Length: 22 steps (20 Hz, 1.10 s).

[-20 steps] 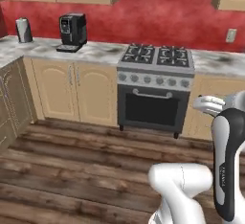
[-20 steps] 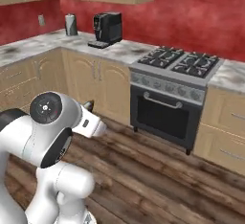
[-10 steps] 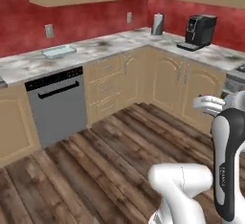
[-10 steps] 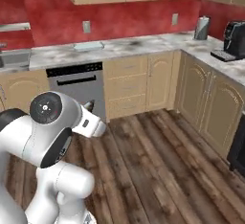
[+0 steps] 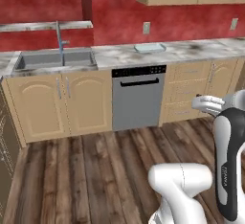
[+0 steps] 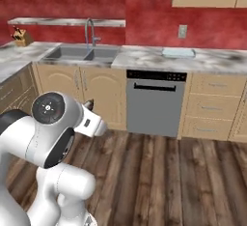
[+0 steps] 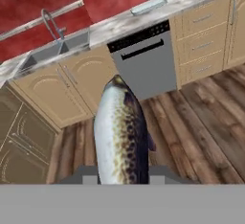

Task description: Take the fish out of the fridge, briefly rinse it in the sink, and place it on the tray next to the sink.

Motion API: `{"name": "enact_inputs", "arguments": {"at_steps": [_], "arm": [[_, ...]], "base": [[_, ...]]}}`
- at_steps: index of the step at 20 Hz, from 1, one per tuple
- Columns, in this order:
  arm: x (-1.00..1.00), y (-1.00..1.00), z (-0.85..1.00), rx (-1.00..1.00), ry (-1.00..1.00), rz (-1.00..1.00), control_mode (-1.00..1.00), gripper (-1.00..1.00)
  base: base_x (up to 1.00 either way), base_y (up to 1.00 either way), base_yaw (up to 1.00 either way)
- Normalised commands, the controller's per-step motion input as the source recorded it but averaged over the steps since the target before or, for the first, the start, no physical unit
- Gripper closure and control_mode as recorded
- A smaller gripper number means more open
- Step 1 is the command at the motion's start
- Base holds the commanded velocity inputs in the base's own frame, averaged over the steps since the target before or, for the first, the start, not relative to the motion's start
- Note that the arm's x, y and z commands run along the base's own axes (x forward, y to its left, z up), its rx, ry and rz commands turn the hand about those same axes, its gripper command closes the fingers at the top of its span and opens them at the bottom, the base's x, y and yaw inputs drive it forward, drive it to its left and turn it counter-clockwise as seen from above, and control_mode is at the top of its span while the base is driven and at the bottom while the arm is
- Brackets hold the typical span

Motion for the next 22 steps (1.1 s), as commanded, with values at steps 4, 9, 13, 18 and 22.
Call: {"name": "enact_inputs", "arguments": {"at_steps": [4, 9, 13, 18, 22], "arm": [[0.00, 0.00, 0.00, 0.00, 0.00, 0.00, 1.00, 1.00], [0.00, 0.00, 0.00, 0.00, 0.00, 0.00, 1.00, 1.00], [0.00, 0.00, 0.00, 0.00, 0.00, 0.00, 1.00, 1.00], [0.00, 0.00, 0.00, 0.00, 0.00, 0.00, 1.00, 1.00], [0.00, 0.00, 0.00, 0.00, 0.00, 0.00, 1.00, 1.00]], "base": [[1.00, -0.01, 0.00], [1.00, 0.00, 0.00], [1.00, 0.00, -0.07], [1.00, 0.22, -0.10], [1.00, 0.60, -0.09]]}}
